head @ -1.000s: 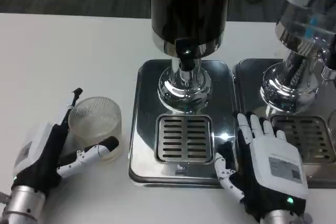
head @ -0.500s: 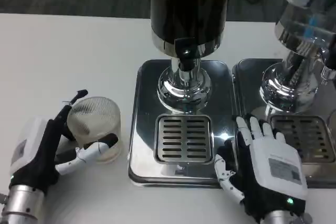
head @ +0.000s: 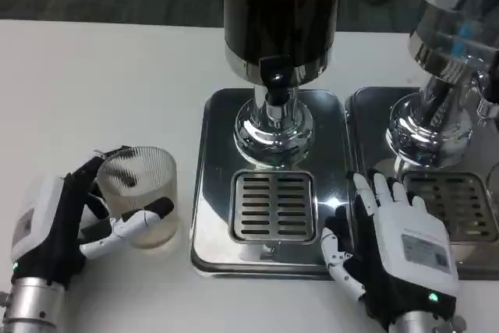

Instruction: Grasp the cup under the faucet to collect the drink, then remove the cup.

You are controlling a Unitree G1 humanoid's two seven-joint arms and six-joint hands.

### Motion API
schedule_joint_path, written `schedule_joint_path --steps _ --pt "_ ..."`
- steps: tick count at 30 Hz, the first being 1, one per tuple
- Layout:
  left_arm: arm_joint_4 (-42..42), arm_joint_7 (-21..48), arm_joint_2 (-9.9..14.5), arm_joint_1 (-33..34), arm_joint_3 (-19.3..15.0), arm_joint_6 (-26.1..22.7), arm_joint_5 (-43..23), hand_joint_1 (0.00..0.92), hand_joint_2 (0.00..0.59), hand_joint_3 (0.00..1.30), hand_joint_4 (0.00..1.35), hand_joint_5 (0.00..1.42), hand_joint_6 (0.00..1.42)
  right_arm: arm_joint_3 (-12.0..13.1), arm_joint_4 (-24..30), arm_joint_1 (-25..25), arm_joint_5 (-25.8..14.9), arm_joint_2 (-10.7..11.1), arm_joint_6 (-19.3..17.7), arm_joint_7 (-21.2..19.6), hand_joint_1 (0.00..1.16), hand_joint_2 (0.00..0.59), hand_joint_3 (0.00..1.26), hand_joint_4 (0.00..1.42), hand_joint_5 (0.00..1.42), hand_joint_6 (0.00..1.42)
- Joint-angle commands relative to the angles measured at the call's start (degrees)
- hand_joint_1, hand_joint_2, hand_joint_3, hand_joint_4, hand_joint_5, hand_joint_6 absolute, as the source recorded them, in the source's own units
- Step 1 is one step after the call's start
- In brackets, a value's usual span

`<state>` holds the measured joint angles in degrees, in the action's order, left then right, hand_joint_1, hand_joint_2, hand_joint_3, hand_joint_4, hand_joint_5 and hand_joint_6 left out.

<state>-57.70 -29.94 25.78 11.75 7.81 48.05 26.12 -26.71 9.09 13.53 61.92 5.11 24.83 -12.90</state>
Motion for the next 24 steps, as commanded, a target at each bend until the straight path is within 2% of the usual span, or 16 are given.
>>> schedule_joint_path --steps 1,19,24 --pt "0.0 -1.6 0.0 0.1 0.5 0.3 1.4 0.449 0.104 0.39 0.59 0.83 0.91 0.4 -0.3 -0.7 -0.7 0.1 0.3 0.4 0.1 0.484 0.09 0.0 0.0 0.0" --pt "1.2 -5.9 0.1 0.5 -0.1 0.7 3.6 0.451 0.108 0.41 0.58 0.83 0.9 0.6 -0.9 -1.5 -0.9 0.0 0.4 0.1 0.1 0.496 0.09 0.0 0.0 0.0" --pt "1.7 -6.7 0.0 0.7 -0.1 0.7 4.0 0.483 0.122 0.41 0.59 0.83 0.9 0.6 -1.1 -1.8 -0.9 -0.1 0.4 0.0 0.11 0.496 0.08 0.0 0.0 0.0"
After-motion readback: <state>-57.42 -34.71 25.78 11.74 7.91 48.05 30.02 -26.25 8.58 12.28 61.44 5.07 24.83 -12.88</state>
